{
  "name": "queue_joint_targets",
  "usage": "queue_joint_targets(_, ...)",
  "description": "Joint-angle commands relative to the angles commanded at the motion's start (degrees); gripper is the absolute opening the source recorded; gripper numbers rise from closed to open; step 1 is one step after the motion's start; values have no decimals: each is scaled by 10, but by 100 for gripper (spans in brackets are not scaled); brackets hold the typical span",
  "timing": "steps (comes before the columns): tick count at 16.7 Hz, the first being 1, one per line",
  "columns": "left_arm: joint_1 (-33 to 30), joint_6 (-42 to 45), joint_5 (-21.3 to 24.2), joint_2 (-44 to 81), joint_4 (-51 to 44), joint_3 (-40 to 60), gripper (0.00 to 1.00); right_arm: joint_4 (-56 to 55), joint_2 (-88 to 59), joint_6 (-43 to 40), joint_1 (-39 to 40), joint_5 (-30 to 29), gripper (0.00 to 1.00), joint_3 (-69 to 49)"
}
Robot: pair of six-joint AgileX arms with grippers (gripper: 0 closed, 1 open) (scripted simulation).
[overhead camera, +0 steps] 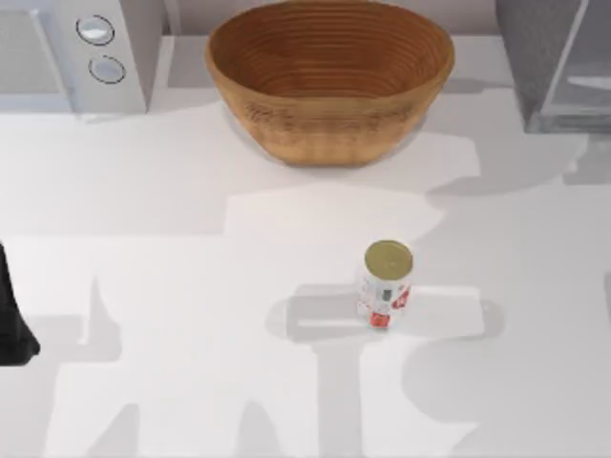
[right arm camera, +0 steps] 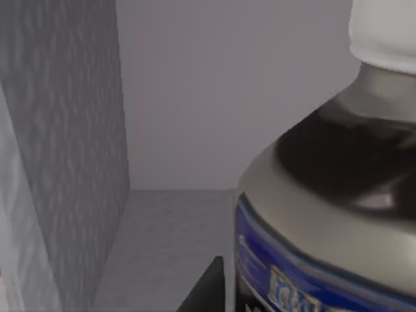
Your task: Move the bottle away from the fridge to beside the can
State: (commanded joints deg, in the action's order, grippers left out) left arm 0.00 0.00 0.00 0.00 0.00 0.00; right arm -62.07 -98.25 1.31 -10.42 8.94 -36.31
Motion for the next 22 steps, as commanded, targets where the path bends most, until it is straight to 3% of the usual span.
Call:
queue_joint_targets(3, 0, 0, 0, 0, 0, 0, 100, -67, -13, -1, 90, -89, 0, 51)
queue_joint_targets(9, 0, 0, 0, 0, 0, 0, 100, -212, -20, -6, 337, -336, 0, 194)
queue_joint_targets(12, 0, 0, 0, 0, 0, 0, 100, -259, -12, -9, 418, -417, 0, 252)
queue_joint_targets(14, 0, 0, 0, 0, 0, 0, 100, -274, -6, -10, 442, -441, 0, 273)
queue_joint_targets(22, 0, 0, 0, 0, 0, 0, 100, -275, -6, -10, 445, -443, 0, 275)
